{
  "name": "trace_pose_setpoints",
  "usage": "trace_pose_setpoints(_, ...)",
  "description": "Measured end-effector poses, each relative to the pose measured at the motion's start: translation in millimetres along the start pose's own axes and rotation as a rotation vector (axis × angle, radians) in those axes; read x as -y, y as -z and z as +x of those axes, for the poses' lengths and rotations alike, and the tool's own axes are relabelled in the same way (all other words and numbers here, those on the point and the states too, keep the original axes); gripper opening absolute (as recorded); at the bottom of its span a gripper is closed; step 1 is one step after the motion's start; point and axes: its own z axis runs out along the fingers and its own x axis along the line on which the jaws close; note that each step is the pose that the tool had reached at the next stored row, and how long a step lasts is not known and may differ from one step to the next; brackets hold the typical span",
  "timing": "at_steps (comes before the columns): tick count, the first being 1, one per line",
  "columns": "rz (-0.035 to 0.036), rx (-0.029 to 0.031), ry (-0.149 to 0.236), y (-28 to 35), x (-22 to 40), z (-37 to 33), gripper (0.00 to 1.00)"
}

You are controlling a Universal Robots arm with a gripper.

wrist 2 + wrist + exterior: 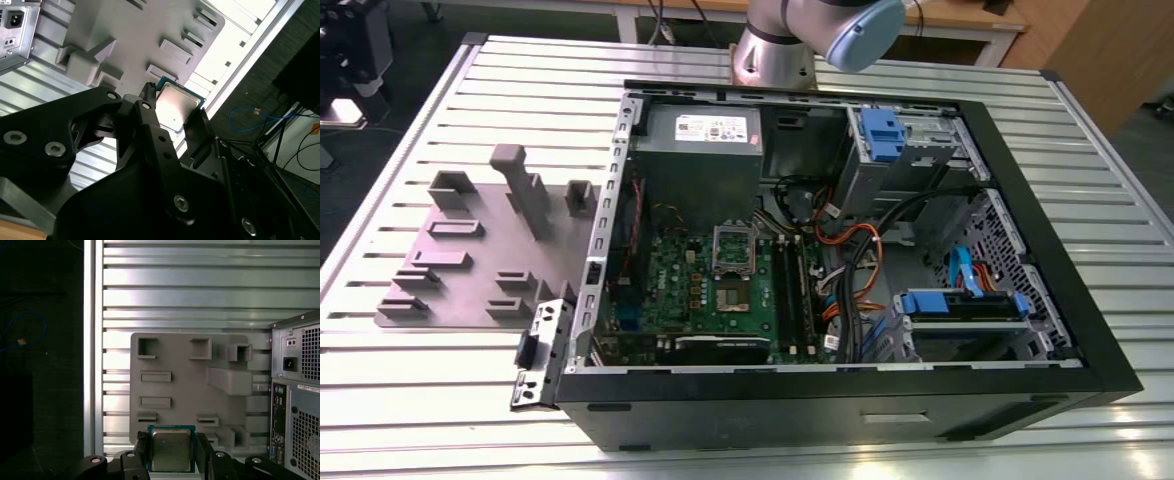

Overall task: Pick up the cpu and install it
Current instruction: 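Pick up the cpu and move it towards the insertion slot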

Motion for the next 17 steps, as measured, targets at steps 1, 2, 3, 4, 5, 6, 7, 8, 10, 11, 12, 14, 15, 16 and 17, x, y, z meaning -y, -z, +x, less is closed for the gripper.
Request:
trace_pose_setpoints(1, 0.0, -0.0001, 0.0, 0.1, 0.0, -1.0, 0.47)
trace_pose_setpoints(2, 0.0, -0.0002, 0.0, 0.0, -0.1, -2.2, 0.47)
trace_pose_setpoints(3, 0.0, -0.0002, 0.0, 0.0, -0.1, -3.4, 0.47)
trace_pose_setpoints(4, 0.0001, -0.0003, 0.0, 0.0, -0.1, -4.4, 0.47)
trace_pose_setpoints(5, 0.0, -0.0002, 0.0, 0.0, -0.1, -5.5, 0.47)
trace_pose_setpoints(6, 0.0, -0.0002, 0.0, 0.0, -0.1, -6.5, 0.47)
trace_pose_setpoints(7, 0.0, -0.0002, 0.0, 0.0, -0.2, -7.3, 0.47)
trace_pose_setpoints(8, 0.0, -0.0002, 0.0, 0.0, -0.2, -7.5, 0.47)
trace_pose_setpoints(10, 0.0001, -0.0004, 0.0, 0.1, 0.0, -7.5, 0.47)
trace_pose_setpoints(11, 0.0001, -0.0004, 0.0, 0.1, 0.4, -7.6, 0.47)
trace_pose_setpoints(12, 0.0, -0.0003, 0.0, 0.0, 0.8, -7.6, 0.47)
trace_pose_setpoints(14, 0.0, -0.0003, 0.0, 0.0, 1.4, -7.9, 0.47)
trace_pose_setpoints(15, 0.0, -0.0002, 0.0, 0.0, 1.5, -8.0, 0.47)
trace_pose_setpoints(16, 0.0, -0.0003, 0.0, 0.0, 1.6, -8.1, 0.47)
trace_pose_setpoints(17, 0.0, -0.0003, 0.0, 0.0, 1.8, -8.3, 0.47)
